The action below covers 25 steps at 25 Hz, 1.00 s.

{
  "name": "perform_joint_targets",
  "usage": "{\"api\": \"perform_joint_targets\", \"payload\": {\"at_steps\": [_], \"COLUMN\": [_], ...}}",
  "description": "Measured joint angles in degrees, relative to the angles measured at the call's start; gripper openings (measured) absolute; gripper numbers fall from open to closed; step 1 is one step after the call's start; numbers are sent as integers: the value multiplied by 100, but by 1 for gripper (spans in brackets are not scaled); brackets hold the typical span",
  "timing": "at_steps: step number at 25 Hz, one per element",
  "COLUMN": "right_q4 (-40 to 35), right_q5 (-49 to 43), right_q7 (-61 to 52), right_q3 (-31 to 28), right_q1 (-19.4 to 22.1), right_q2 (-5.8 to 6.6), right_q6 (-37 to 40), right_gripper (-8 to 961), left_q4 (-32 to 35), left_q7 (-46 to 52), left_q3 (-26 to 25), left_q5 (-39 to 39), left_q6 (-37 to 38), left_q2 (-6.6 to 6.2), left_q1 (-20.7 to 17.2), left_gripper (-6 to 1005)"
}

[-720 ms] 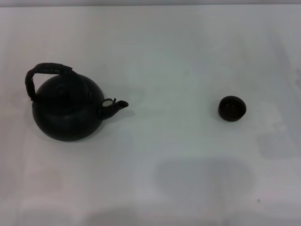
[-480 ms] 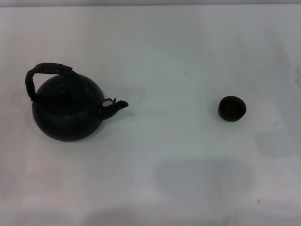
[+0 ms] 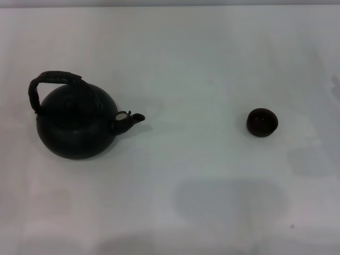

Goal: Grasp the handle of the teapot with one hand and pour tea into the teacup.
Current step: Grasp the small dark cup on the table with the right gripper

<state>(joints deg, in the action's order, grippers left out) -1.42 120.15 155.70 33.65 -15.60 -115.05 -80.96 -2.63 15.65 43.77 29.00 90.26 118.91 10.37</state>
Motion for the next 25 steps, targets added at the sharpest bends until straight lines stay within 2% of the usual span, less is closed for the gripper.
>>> {"api": "perform_joint_targets", "payload": {"at_steps": [6, 12, 14, 15, 16, 22, 25], "right_q4": [-412, -1861, -2304, -2776, -2776, -4003, -4605], "right_q5": [-410, -1766, -2336, -2937, -2937, -4337, -4986], "right_q7": [-534, -2178, -2671, -3173, -3173, -4373, -4995], "right_q3": [93, 150, 152, 152, 152, 230, 637], "right_q1": [24, 114, 70, -2, -2, -301, -492], "right_q2": [29, 130, 171, 191, 191, 191, 146], "right_q6": [-19, 63, 55, -72, -72, -746, -839], "right_gripper": [868, 868, 869, 869, 869, 870, 870], "left_q4": [0, 0, 0, 0, -1, -1, -1], "left_q7": [0, -2, -3, -3, -3, -7, -9], "left_q3": [0, 0, 0, 1, 0, 0, 0], "left_q5": [0, 0, -1, -1, -2, -5, -7], "left_q6": [0, 0, 0, 0, -1, -1, 0], "left_q2": [0, 0, 0, 0, 0, 0, 0], "left_q1": [-1, -26, -31, -36, -39, -51, -52], "left_gripper": [876, 876, 876, 876, 876, 876, 876]}}
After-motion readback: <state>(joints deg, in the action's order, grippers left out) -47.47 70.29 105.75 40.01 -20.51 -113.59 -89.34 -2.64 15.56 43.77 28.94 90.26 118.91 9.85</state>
